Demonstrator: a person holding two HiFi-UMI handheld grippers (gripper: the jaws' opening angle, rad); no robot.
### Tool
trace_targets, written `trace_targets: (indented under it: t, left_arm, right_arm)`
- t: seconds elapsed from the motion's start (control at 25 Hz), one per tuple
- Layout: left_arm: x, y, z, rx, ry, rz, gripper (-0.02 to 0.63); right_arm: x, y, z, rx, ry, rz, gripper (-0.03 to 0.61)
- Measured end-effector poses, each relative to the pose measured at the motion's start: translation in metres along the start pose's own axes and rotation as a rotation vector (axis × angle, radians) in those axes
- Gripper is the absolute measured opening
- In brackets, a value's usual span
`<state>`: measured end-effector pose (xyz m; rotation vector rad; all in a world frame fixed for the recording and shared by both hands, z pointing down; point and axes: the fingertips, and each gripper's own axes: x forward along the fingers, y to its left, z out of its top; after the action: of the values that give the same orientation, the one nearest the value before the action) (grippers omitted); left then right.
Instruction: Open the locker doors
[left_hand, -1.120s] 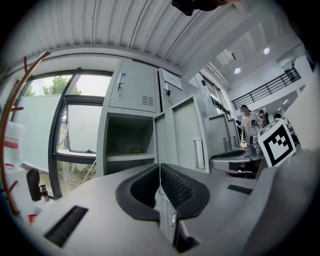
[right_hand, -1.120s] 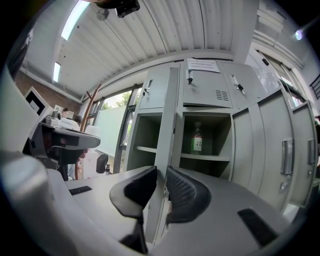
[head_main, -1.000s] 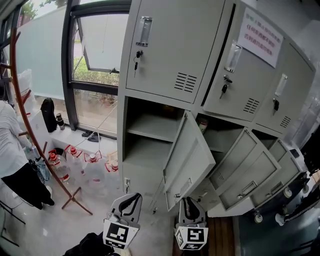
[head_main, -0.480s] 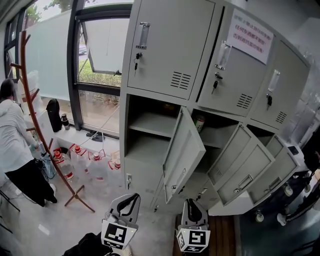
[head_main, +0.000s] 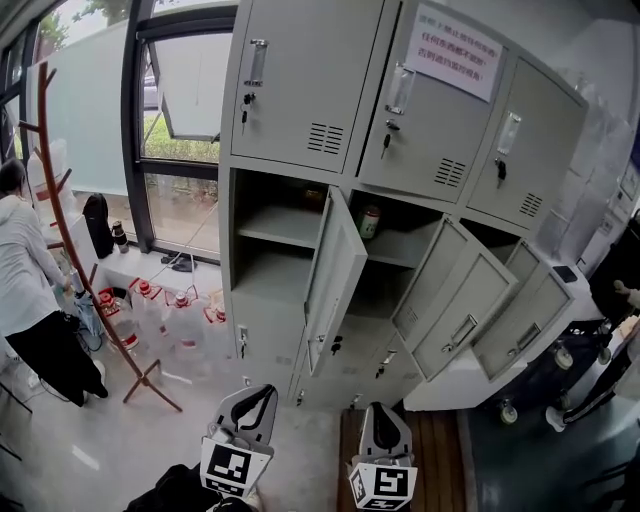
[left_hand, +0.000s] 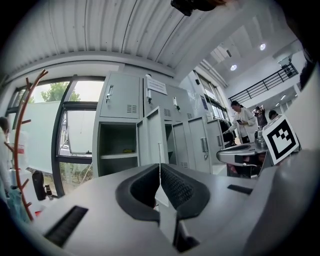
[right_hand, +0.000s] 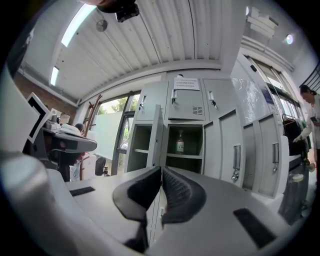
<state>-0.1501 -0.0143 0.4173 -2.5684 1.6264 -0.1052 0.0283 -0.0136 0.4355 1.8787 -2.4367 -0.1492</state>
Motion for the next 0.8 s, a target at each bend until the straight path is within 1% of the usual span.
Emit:
trace_targets:
  t: [0.08, 0.24, 0.28, 0.4, 0.8]
  left_arm:
    - [-0.006, -0.014, -0.003, -0.001, 0.009, -0.009, 0.026]
    - [-0.015, -0.036, -0.004, 0.005, -0.016, -0.025, 0.026]
    - [-0.017, -0.04, -0.004, 0.007, -0.011, -0.027, 0.026]
    - [-0.022, -0.045, -0.002, 0.013, 0.005, -0.026, 0.026]
    - [-0.028, -0.053, 0.003, 0.019, 0.002, -0.021, 0.026]
  right_arm:
    - [-0.015, -0.002, -0.007, -0.006, 0.003, 0.002, 0.021]
    - [-0.039, -0.007, -0.02, -0.005, 0.014, -0.008, 0.02]
    - [-0.042, -0.008, -0.022, -0.004, 0.016, -0.01, 0.02]
    - [-0.049, -0.009, -0.02, -0.003, 0.01, -0.007, 0.02]
    - [-0.058, -0.009, -0.015, -0.006, -0.004, 0.002, 0.018]
